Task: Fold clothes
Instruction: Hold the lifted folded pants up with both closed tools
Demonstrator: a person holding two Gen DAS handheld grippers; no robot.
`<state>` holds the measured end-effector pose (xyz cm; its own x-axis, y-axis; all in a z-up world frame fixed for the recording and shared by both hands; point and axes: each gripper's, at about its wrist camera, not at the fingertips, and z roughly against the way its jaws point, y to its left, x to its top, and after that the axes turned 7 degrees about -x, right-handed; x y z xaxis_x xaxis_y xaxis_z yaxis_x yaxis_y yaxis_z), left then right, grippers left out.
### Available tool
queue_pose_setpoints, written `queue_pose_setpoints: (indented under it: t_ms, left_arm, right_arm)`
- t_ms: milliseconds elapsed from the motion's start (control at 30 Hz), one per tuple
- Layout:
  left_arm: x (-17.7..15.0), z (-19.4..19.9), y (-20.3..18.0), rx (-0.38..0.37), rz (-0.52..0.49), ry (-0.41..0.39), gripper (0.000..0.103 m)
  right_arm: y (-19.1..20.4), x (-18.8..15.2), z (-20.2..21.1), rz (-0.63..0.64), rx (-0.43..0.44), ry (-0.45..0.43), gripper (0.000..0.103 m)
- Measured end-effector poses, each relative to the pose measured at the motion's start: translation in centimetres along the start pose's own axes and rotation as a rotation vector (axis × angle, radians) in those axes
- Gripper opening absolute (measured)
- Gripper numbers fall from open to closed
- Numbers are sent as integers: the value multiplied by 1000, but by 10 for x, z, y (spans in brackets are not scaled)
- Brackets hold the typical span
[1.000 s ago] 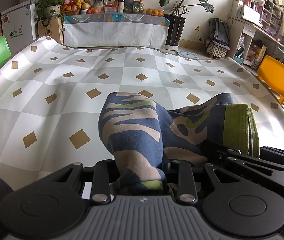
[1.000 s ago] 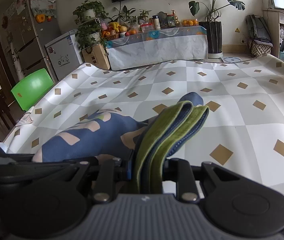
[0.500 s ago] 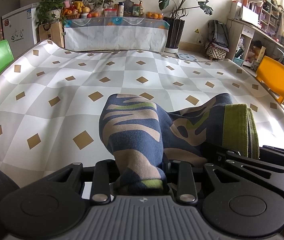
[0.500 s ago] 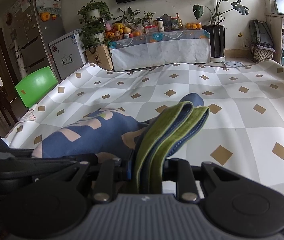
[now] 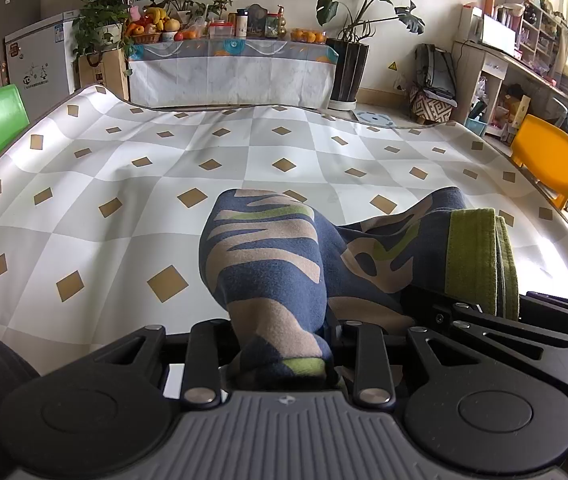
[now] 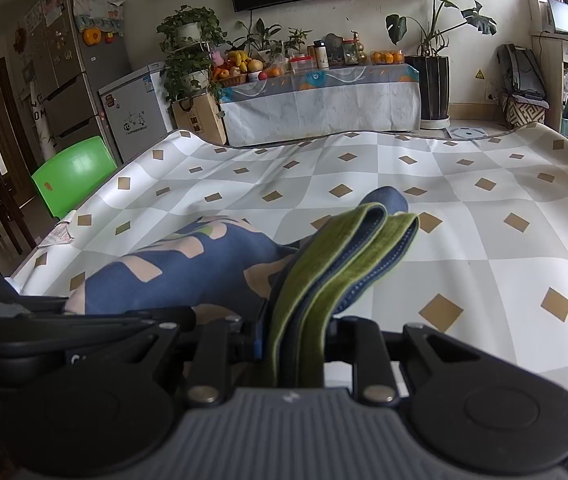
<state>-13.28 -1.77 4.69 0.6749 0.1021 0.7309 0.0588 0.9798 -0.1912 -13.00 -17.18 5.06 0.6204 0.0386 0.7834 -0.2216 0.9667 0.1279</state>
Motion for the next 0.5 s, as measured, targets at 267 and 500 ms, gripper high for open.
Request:
queue_pose_setpoints:
  t_ms: [267,500]
  left_arm:
    - [0,2,0,2,-3,-7,28]
    - [0,3,-1,5,-5,-10,28]
  right_arm:
    - [1,0,2,4,-2,-6,21]
    - [2,-1,4,5,-2,-8,21]
